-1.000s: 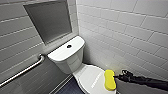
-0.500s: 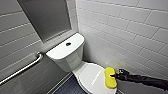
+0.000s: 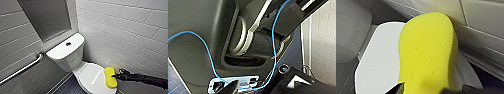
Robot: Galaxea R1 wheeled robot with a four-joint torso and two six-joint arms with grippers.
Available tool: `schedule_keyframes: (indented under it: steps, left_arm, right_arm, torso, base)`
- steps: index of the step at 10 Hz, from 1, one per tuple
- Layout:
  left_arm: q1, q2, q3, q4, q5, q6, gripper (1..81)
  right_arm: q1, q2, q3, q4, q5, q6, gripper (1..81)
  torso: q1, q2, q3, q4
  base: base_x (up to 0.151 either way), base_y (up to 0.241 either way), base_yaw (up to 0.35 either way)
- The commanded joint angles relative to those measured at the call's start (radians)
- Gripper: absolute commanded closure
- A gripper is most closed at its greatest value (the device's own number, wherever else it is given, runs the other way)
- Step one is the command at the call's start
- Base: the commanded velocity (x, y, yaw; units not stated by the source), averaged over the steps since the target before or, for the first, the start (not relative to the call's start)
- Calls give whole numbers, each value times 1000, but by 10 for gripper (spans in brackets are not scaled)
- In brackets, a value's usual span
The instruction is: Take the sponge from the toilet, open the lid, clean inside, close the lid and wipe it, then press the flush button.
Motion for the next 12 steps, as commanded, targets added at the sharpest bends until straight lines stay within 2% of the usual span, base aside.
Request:
schedule_keyframes:
  steps: [1, 7, 12]
  left_arm:
    - [35, -11, 21, 9, 82, 5, 10]
    - [35, -11, 21, 6, 82, 7, 10]
    - [35, -10, 10, 5, 81, 5, 10]
  right_arm:
    - [147, -23, 3, 10, -50, 0, 10]
    - [127, 61, -66, -4, -52, -3, 10]
    - [53, 96, -98, -1, -52, -14, 10]
  torso:
    - [0, 0, 0, 0]
    - [0, 0, 0, 0]
    - [0, 0, 0, 0]
  base:
    - [0, 0, 0]
    - [0, 0, 0]
    - [0, 0, 0]
